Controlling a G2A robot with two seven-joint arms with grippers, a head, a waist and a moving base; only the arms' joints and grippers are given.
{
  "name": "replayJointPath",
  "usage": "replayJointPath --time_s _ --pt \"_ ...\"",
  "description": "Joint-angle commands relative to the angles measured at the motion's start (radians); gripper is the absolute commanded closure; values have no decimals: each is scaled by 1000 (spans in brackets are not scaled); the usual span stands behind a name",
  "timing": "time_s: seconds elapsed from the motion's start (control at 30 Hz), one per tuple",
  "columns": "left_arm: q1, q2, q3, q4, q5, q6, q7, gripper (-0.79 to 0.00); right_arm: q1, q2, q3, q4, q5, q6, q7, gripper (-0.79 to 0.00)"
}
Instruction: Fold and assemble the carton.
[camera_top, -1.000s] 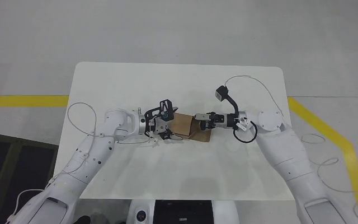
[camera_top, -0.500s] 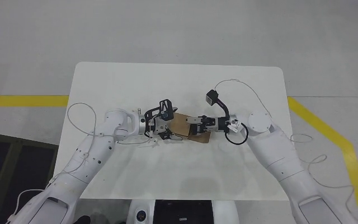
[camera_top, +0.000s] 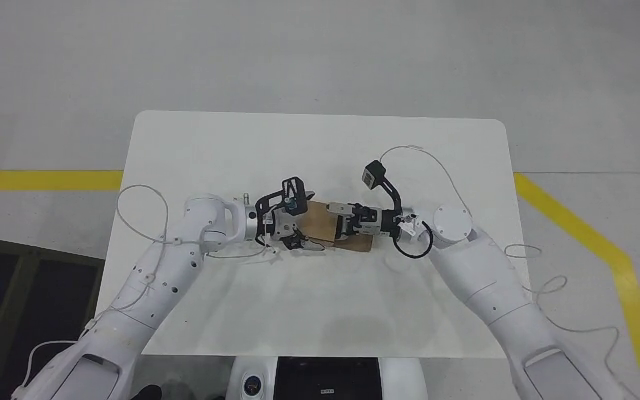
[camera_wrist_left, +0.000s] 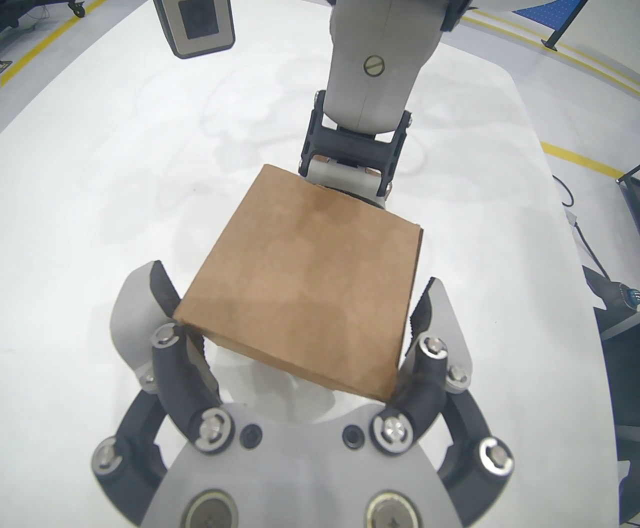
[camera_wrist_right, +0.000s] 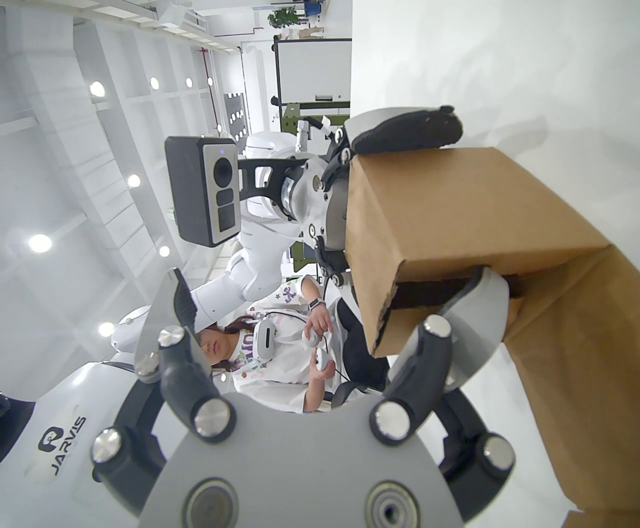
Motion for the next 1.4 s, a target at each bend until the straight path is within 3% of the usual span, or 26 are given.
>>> replayJointPath --time_s 0.0,0.57,1.13,1.37 --pt "4 1 -3 -4 -1 -4 -2 -785 4 -4 -4 10 8 -8 1 -785" --pt "16 1 -4 -8 -9 13 -12 -785 29 -22 2 61 28 -36 40 -785" --pt "-13 -11 9 31 -91 29 -49 -785 -138 96 288 -245 -208 134 62 -785" --pt "-11 -13 13 26 -89 40 -55 -785 -224 127 365 -291 -266 192 79 -785"
